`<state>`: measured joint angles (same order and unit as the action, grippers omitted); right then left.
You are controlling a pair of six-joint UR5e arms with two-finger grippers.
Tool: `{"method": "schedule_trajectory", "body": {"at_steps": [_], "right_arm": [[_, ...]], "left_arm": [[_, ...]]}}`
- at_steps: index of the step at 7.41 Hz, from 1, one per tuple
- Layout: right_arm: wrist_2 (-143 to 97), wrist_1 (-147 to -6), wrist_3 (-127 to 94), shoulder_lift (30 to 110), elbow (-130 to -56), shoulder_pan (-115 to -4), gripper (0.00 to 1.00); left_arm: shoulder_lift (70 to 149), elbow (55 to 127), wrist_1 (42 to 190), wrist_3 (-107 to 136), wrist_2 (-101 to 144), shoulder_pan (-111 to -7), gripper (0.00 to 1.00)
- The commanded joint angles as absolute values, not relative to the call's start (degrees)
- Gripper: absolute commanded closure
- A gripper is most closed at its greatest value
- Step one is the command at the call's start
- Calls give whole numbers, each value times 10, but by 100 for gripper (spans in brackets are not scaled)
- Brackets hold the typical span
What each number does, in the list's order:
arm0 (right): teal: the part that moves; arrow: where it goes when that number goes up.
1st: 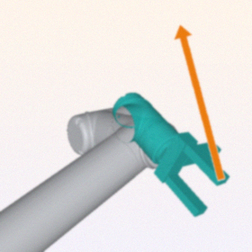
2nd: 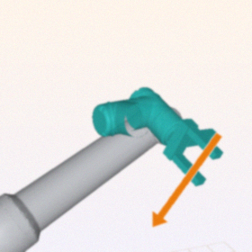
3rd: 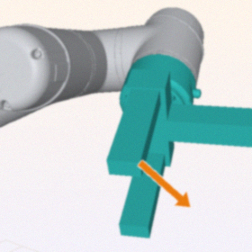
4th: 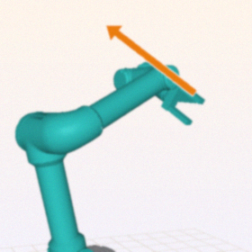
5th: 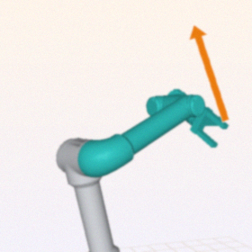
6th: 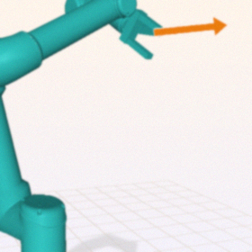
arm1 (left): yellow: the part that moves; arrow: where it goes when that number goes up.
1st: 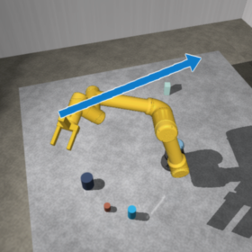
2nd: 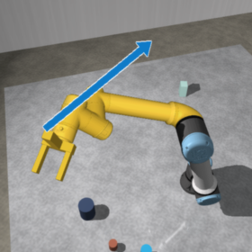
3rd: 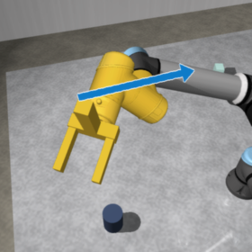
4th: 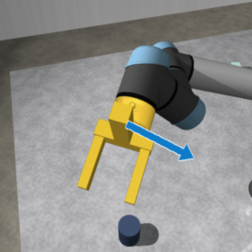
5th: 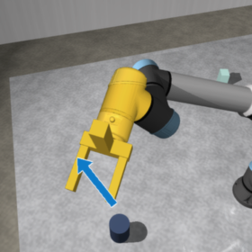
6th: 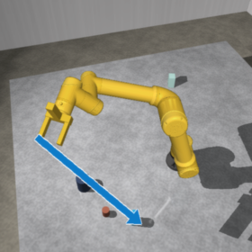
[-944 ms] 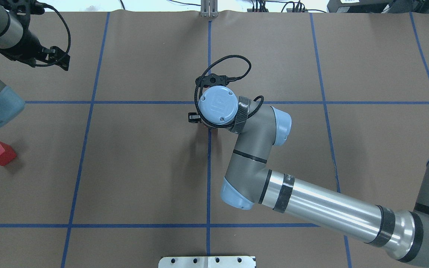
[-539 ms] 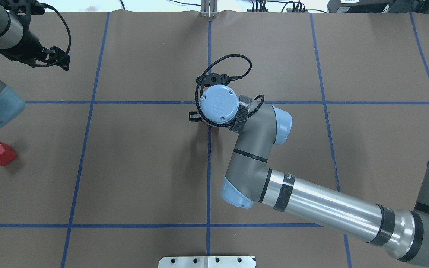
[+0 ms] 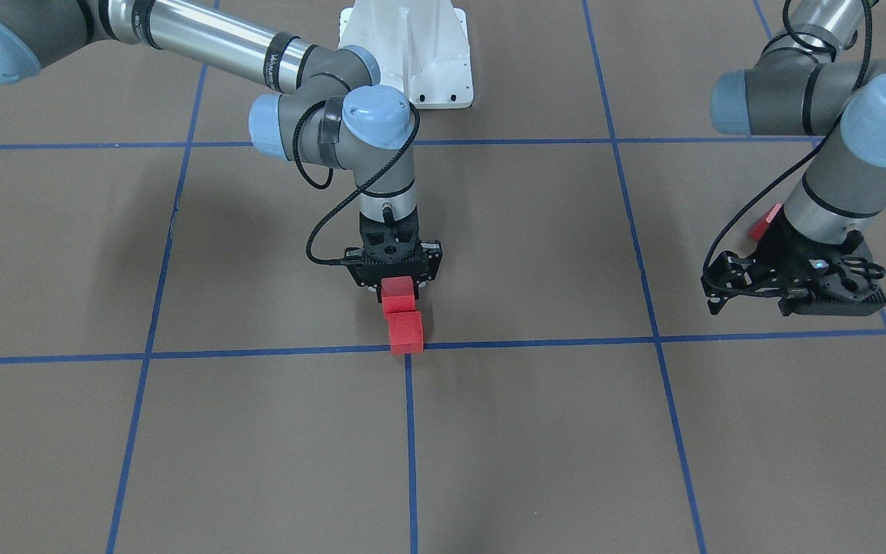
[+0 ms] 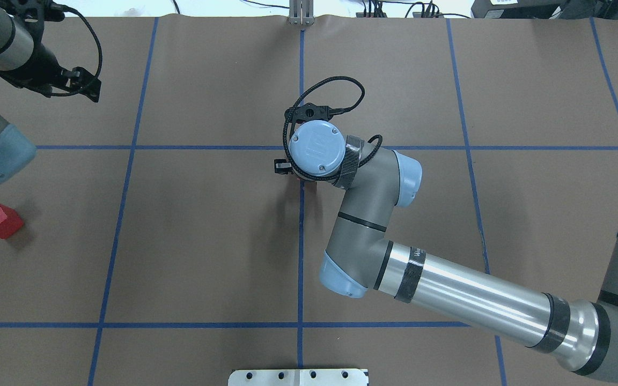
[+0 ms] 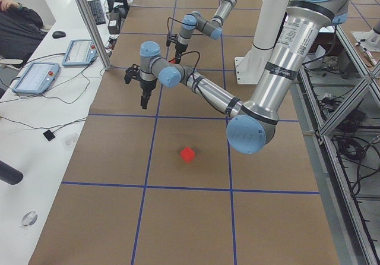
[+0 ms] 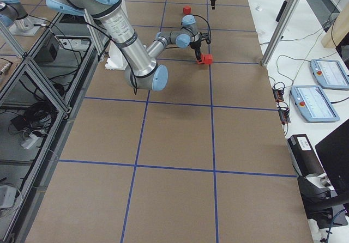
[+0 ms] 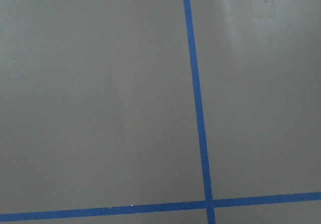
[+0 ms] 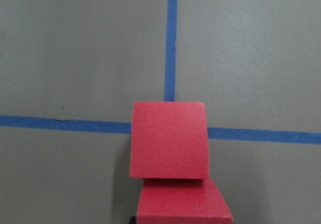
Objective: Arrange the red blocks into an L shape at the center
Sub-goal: 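Lower the red cube beside the center cube, nearer the robot, then open the right gripper and withdraw it away from the cubes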
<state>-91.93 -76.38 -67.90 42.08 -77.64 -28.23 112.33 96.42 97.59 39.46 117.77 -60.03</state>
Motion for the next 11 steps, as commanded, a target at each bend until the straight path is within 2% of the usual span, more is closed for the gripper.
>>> {"method": "schedule_trajectory", "body": {"at_steps": [1,2,7,10,11], "right_arm": [[-919,-764,-679,420,-776,-285,18],[-919,-764,-679,420,-776,-287,8],[-992,-771,-669,410,-792,-330,2],[-1059,-807,-632,467,-863,-386,1],[-1081,-819,-593,522,-921,-414,1]], "left_arm": [[1123,964,976,395,1178,-600,1],[1124,964,976,395,1178,-600,1],[1116,971,976,387,1192,-609,1],[980,1026,1054,302,1222,-622,0],[917,1046,1101,317,1223,-622,0]]}}
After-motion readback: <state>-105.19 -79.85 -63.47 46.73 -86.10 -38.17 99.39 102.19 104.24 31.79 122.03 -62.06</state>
